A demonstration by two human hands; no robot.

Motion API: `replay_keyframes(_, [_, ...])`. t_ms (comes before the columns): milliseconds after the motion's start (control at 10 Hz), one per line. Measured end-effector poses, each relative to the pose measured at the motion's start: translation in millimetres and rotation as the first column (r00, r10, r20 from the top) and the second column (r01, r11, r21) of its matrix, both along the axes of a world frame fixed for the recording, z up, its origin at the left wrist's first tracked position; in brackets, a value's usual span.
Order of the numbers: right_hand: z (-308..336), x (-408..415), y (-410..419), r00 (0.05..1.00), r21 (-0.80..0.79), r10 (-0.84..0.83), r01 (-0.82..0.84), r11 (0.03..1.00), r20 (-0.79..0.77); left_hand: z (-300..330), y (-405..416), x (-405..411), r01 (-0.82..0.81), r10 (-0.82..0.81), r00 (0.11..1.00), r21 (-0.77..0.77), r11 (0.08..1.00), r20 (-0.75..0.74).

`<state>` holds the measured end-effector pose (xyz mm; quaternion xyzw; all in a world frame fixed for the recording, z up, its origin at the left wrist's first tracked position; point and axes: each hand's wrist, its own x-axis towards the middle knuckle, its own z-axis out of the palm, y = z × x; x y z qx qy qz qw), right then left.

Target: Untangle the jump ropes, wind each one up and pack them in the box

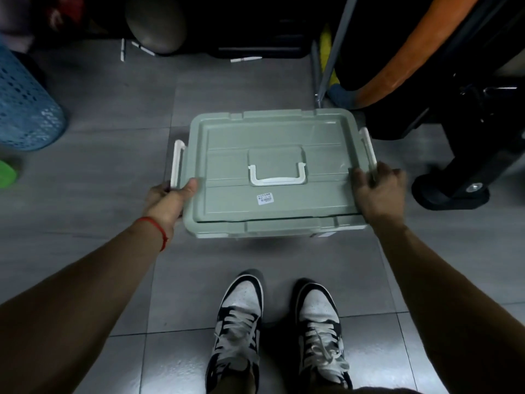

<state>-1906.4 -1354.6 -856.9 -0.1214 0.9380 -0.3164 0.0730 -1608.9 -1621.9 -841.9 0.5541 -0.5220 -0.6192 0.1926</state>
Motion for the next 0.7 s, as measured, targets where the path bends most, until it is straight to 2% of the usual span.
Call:
replay_keyframes(100, [10.3, 9.4, -3.8, 0.981, 0.134, 0.079, -0.055, 0.989, -0.179, 5.6, 5.8, -10.6, 0.073, -0.016, 0.983, -0.313, 0.947, 0.184])
replay_keyframes(300, [25.0, 21.4, -10.3, 0.957, 0.129, 0.124, -0.092, 0.987, -0.264, 4.0, 21.5, -22.1, 0.244, 0.090, 0.881, -0.611, 0.753, 0.464])
replay_keyframes(400, [23.1, 19.6, -13.8, 0.952, 0.116, 0.144, -0.116, 0.986, -0.272, 5.7, 25.2, -27.1, 0.248, 0.131, 0.875, -0.665, 0.705, 0.466])
replay_keyframes(500, [25.7, 6.6, -28.6, 0.964, 0.074, 0.200, -0.189, 0.979, -0.176, 15.8, 11.0, -34.7, 0.233, 0.077, 0.883, -0.576, 0.784, 0.462])
replay_keyframes(600, [40.0, -12.3, -43.5, 0.961, 0.183, 0.277, -0.277, 0.943, 0.024, 27.8, -10.5, -39.5, 0.254, 0.010, 0.877, -0.480, 0.840, 0.481])
replay_keyframes(700, [70.6, -1.2, -34.8, 0.976, 0.043, 0.215, -0.217, 0.975, 0.031, 50.1, -9.3, -30.2, 0.217, -0.004, 0.926, -0.522, 0.825, 0.378])
